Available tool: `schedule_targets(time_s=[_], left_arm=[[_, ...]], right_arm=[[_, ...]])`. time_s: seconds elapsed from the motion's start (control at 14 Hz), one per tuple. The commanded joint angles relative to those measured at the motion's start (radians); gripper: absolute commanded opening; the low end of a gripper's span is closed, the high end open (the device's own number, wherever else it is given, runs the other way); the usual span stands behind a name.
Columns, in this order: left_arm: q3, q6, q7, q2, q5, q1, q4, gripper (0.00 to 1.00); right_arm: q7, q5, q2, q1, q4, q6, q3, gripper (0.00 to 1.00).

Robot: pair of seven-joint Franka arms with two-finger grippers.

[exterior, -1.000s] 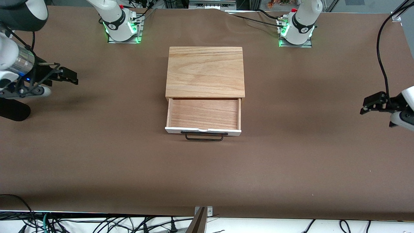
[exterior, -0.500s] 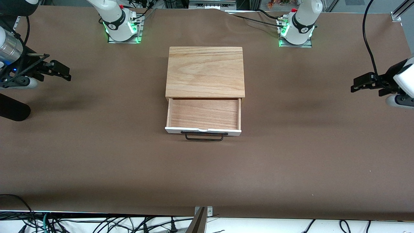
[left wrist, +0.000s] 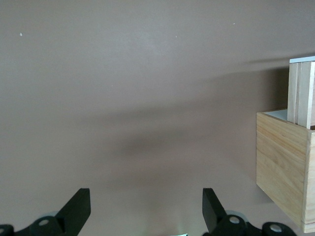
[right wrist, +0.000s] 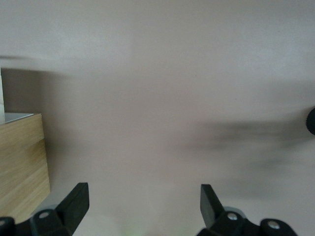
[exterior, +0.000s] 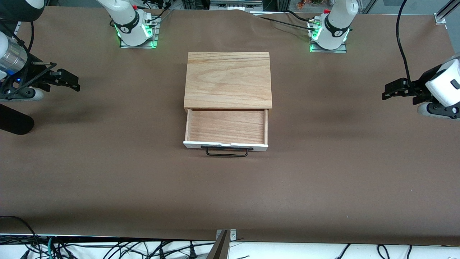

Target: Pull top drawer with both arms simultaneously

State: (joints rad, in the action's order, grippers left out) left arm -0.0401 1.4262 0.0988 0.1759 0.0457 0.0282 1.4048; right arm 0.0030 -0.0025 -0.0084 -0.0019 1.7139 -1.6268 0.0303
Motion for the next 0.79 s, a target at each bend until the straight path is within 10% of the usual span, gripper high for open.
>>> schedule_targets(time_s=[0.0,0.71], left_arm=[[-0.003,0.000,-0.008,-0.026,-0.021,0.001,0.025,1.00],[-0.001,0.002,-0.008,-0.019,-0.001,0.001,0.022,1.00]], right_arm=[[-0.009,0.002,-0.005,-0.013,0.004,-0.022,0.011,1.00],[-0.009,0.004,-0.005,-0.013,0.006,-0.021,0.013,1.00]])
